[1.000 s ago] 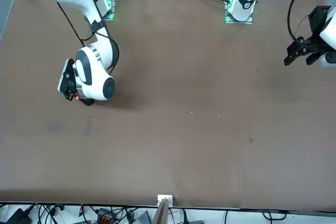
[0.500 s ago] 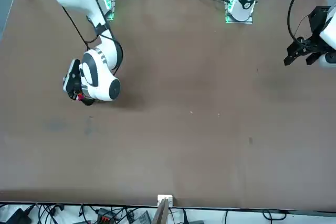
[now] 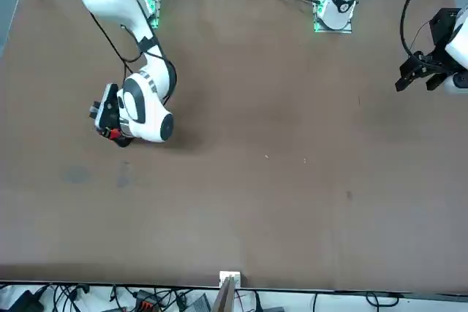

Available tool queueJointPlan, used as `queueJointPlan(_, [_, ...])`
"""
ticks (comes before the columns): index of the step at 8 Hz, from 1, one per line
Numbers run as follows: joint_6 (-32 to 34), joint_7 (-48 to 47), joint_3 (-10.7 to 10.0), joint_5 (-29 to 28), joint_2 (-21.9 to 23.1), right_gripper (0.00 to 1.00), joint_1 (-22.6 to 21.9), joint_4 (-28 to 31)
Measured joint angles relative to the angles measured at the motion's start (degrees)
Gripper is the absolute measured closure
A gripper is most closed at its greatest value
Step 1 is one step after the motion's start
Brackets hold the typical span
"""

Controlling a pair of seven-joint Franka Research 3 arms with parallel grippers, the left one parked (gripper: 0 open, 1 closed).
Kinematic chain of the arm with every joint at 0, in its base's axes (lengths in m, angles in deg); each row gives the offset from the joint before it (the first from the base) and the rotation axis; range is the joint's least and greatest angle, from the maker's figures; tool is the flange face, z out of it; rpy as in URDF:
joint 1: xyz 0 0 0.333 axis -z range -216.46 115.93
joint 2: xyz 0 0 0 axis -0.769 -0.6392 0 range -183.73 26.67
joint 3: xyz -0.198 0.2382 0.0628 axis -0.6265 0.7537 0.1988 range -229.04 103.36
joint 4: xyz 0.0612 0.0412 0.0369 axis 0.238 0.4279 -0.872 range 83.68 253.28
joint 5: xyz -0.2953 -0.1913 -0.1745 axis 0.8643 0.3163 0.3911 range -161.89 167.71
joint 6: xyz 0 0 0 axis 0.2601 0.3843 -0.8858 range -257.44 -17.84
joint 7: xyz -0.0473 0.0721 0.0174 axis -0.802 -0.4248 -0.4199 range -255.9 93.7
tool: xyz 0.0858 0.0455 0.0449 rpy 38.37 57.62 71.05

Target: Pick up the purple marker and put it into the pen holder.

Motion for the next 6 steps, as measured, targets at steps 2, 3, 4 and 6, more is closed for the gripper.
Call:
queueJointPlan(2, [0.91,-0.12,-0.07,0.29,-0.61,0.16,-0.57,-0.70])
queueJointPlan(3, [1.22,-0.12,-0.12,0.29,-0.61,0.00,-0.57,-1.28])
queueJointPlan(4, [1.38,-0.11,-0.20,0.29,-0.60,0.00,-0.56,-1.87])
queueJointPlan(6, [2.05,3.99,-0.32,-0.66,-0.39,0.00,-0.51,-3.76])
